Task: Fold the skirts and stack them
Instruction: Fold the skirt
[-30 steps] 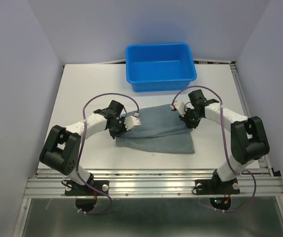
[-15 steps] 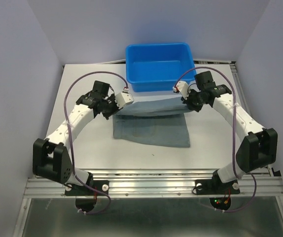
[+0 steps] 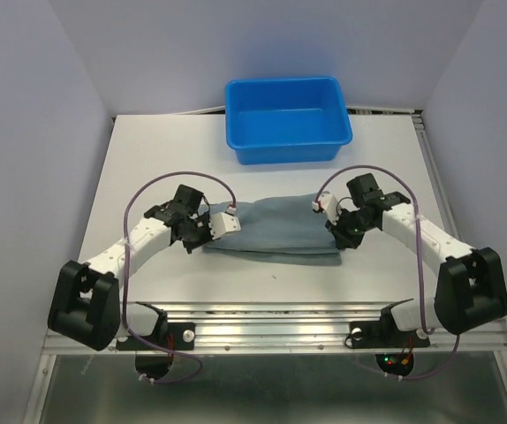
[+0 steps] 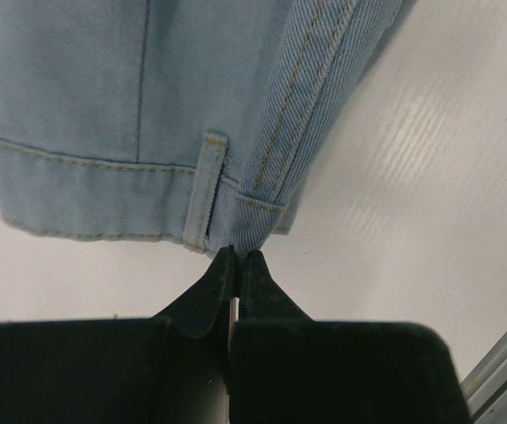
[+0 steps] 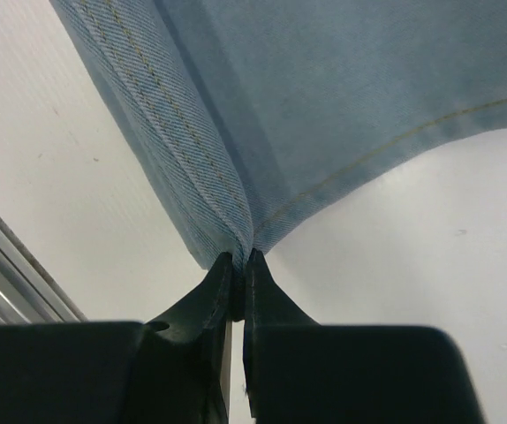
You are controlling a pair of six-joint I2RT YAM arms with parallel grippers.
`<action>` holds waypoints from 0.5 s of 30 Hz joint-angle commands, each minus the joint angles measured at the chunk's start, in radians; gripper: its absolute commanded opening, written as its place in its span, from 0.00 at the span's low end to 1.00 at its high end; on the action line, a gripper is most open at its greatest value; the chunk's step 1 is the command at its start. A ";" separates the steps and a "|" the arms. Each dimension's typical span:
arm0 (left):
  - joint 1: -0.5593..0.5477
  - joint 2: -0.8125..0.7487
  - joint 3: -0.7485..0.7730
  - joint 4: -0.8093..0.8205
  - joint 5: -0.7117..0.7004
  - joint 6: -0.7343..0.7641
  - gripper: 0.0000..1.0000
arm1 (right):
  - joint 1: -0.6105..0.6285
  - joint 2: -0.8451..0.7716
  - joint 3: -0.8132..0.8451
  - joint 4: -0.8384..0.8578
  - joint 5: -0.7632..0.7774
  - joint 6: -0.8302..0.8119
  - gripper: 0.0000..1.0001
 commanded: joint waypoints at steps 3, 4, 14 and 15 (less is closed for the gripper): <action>-0.002 0.063 -0.092 0.145 -0.086 -0.027 0.00 | 0.004 0.034 -0.113 0.146 0.013 0.046 0.01; -0.002 0.077 -0.110 0.174 -0.104 -0.035 0.00 | 0.004 0.038 -0.121 0.153 0.009 0.052 0.01; -0.002 -0.003 -0.045 0.067 -0.071 -0.037 0.52 | 0.004 -0.047 -0.029 0.008 -0.025 0.046 0.66; -0.002 -0.032 -0.005 0.015 -0.039 -0.037 0.58 | 0.004 -0.075 0.000 -0.045 -0.031 0.046 0.69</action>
